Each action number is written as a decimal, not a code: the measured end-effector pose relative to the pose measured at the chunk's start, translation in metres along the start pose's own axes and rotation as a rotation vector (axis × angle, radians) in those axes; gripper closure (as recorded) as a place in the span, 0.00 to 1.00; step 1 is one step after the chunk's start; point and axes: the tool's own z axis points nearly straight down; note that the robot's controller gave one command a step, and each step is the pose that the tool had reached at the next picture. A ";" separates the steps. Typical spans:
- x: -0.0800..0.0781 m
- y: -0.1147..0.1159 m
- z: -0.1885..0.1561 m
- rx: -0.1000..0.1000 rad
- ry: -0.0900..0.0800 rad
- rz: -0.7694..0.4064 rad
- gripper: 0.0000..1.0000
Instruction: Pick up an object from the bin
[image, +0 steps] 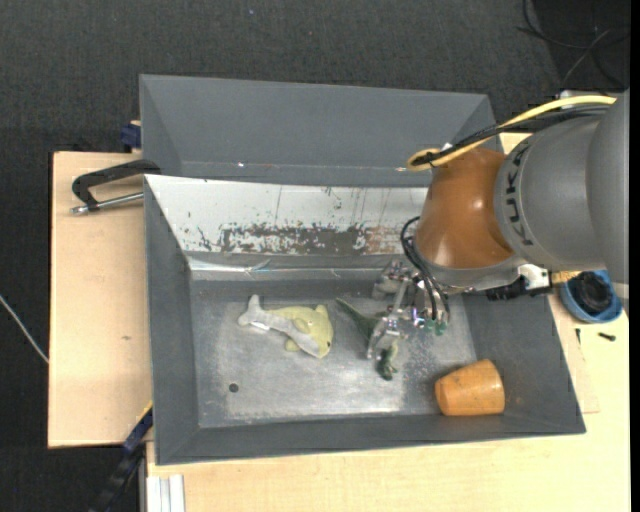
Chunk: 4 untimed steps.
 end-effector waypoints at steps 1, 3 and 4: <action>-0.001 0.000 -0.001 0.000 0.000 0.000 0.00; -0.004 0.001 -0.031 -0.001 -0.003 -0.001 1.00; -0.006 0.002 -0.058 -0.002 -0.003 -0.001 1.00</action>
Offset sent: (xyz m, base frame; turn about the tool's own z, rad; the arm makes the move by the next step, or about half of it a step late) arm 0.0000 0.0000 0.0000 0.0000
